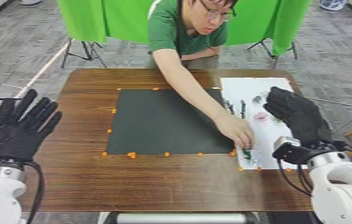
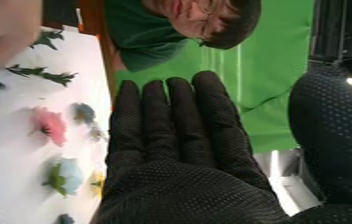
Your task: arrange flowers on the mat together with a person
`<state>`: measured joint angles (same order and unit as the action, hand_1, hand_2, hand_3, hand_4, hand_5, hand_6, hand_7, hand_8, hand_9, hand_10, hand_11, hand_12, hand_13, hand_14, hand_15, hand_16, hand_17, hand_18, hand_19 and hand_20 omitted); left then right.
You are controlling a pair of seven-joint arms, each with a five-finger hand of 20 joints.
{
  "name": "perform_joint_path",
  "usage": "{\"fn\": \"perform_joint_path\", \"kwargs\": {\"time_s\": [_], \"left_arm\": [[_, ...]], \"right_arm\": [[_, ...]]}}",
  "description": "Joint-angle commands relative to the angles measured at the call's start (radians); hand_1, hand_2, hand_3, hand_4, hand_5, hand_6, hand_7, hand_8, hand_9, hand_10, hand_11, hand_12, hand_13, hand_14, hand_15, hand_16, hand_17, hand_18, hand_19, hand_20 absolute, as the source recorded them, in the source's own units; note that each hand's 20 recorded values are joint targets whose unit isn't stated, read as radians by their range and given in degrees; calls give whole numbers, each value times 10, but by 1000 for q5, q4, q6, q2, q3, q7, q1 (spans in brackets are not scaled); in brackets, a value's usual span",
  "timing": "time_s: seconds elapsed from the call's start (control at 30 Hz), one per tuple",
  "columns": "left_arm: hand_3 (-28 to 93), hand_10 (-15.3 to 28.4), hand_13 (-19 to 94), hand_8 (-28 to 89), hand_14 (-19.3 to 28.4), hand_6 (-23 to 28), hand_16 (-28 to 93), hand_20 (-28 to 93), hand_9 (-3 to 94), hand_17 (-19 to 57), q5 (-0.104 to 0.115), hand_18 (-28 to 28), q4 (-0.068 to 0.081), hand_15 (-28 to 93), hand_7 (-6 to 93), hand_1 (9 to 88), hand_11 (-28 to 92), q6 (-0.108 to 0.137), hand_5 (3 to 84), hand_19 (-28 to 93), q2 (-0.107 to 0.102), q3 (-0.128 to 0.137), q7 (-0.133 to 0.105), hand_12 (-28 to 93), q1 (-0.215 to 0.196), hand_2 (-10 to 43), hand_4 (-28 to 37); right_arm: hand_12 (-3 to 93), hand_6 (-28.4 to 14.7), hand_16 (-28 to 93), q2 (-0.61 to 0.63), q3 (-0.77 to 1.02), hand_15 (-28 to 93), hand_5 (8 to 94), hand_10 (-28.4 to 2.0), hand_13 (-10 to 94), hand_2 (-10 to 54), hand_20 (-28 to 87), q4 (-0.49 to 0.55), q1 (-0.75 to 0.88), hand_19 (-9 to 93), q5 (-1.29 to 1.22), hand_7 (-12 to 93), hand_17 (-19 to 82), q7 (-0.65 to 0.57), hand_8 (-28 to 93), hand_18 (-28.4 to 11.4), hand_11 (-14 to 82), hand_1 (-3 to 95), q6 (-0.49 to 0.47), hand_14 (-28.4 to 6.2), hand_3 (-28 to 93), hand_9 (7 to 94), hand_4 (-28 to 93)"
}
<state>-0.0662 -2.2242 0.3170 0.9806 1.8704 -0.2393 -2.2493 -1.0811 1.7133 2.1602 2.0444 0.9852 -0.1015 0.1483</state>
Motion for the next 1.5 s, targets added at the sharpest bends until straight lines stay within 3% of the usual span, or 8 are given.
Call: {"fn": "perform_joint_path", "kwargs": {"time_s": [0.03,0.13,0.47,0.67,0.8,0.9,1.3,1.5], "left_arm": [[706,162,291,-93,158,74,-96,141,395,-43,38,151,9,329,96,295,217,5,437,385,8,2,-21,62,-16,117,-283],[709,161,292,-94,158,74,-98,141,396,-43,19,151,7,332,97,294,218,-7,437,387,9,1,-15,63,-20,117,-283],[710,162,292,-95,157,73,-100,140,396,-42,41,151,3,332,98,294,215,-14,437,386,22,-8,-42,63,-21,118,-283],[710,161,293,-95,159,73,-99,141,396,-41,34,151,18,335,98,294,215,-15,437,385,8,-21,-20,64,-2,118,-283],[711,163,292,-95,159,74,-100,141,393,-42,26,150,5,338,97,293,214,-14,436,385,19,-10,-19,64,-21,117,-283],[711,163,290,-95,159,74,-100,140,393,-42,19,150,5,337,96,293,214,-13,436,384,20,-11,-49,64,-19,117,-283],[707,162,288,-93,159,73,-100,140,390,-43,25,150,20,336,94,292,214,-6,432,382,27,-19,-4,64,-34,118,-283],[708,162,286,-93,160,73,-99,141,389,-45,18,151,23,335,93,291,213,-29,430,382,23,-13,-11,64,-36,118,-283]], "right_arm": [[70,-59,-49,-2,1,196,434,-117,321,52,40,4,13,305,-3,158,154,-11,-138,-79,105,224,-9,-74,799,387,-259],[71,-59,-42,3,10,193,433,-117,322,53,40,7,24,307,-1,158,153,-8,-139,-81,105,224,-5,-74,800,387,-258],[72,-59,-34,0,-2,181,433,-117,317,53,44,2,2,311,0,156,150,-2,-137,-88,103,222,0,-72,800,385,-258],[73,-58,-30,8,-12,175,432,-115,314,53,48,-4,-18,314,-1,156,148,-6,-137,-92,101,221,-10,-72,801,383,-257],[72,-59,-28,4,0,173,430,-115,311,52,49,2,0,315,26,155,147,-12,-137,-95,99,221,-36,-73,801,380,-257],[73,-58,-26,10,-8,170,429,-115,309,51,49,-5,-24,312,22,154,147,1,-136,-96,99,220,-11,-73,801,379,-257],[75,-56,-21,-4,16,165,424,-112,305,40,53,-3,4,312,30,153,141,17,-134,-103,95,212,-40,-72,798,374,-256],[76,-53,-19,11,24,156,420,-113,303,21,57,2,17,309,119,152,139,16,-132,-108,91,197,-18,-72,798,372,-254]]}}
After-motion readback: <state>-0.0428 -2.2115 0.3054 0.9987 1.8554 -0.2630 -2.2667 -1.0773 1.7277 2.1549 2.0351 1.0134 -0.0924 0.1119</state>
